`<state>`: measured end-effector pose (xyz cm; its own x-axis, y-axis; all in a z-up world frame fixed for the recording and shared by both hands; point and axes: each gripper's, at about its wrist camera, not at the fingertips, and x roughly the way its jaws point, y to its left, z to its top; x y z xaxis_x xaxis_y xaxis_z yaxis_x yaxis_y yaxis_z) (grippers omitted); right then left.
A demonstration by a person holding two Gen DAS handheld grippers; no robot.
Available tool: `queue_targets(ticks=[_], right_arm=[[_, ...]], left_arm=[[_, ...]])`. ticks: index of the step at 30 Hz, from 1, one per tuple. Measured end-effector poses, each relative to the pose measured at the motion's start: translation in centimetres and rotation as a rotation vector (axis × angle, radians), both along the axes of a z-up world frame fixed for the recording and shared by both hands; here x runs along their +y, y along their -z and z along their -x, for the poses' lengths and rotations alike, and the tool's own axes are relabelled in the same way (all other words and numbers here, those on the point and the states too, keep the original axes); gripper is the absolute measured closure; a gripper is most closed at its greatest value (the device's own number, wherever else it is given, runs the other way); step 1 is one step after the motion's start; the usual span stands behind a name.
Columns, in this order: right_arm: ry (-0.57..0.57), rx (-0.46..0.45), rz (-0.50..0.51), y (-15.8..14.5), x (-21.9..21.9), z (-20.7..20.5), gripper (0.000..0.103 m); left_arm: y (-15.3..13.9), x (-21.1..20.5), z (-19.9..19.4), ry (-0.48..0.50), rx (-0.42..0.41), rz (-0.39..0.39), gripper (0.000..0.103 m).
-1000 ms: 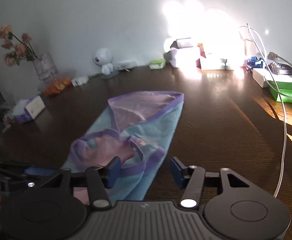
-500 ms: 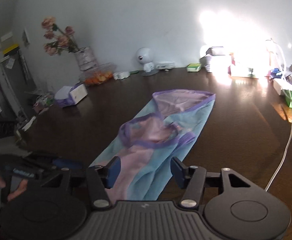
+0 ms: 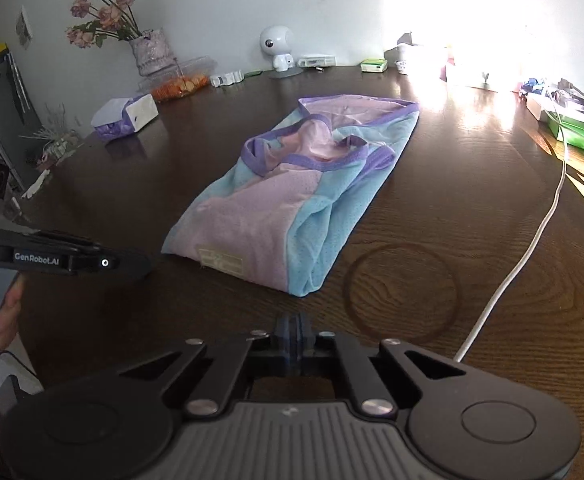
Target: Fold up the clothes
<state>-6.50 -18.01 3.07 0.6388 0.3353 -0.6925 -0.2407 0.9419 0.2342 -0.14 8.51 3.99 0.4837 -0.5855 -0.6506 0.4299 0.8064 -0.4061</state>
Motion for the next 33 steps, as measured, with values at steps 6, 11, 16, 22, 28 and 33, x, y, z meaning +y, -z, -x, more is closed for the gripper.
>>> queue_targets(ticks=[6, 11, 16, 22, 28, 33], right_arm=[[0.101, -0.108, -0.051, -0.3, -0.5, -3.8, 0.081], [0.145, -0.028, -0.107, 2.0, -0.2, -6.7, 0.100], [0.190, -0.105, 0.011, 1.3, 0.2, -4.4, 0.092], [0.046, -0.180, 0.025, 1.2, 0.6, -1.0, 0.053], [0.087, -0.160, 0.073, 2.3, 1.3, -2.0, 0.058], [0.074, -0.174, 0.082, 2.4, 1.8, -1.4, 0.091]], left_arm=[[0.4, -2.4, -4.1, -0.078, -0.031, -0.041, 0.073], [1.7, -3.2, -6.0, -0.147, -0.029, -0.089, 0.101], [1.3, -0.8, -3.3, -0.224, -0.066, -0.115, 0.076], [1.0, -1.7, 0.5, -0.051, -0.130, -0.044, 0.041], [1.8, -3.0, 0.5, -0.075, -0.139, -0.098, 0.036], [2.5, -3.6, 1.6, -0.065, -0.214, -0.141, 0.070]])
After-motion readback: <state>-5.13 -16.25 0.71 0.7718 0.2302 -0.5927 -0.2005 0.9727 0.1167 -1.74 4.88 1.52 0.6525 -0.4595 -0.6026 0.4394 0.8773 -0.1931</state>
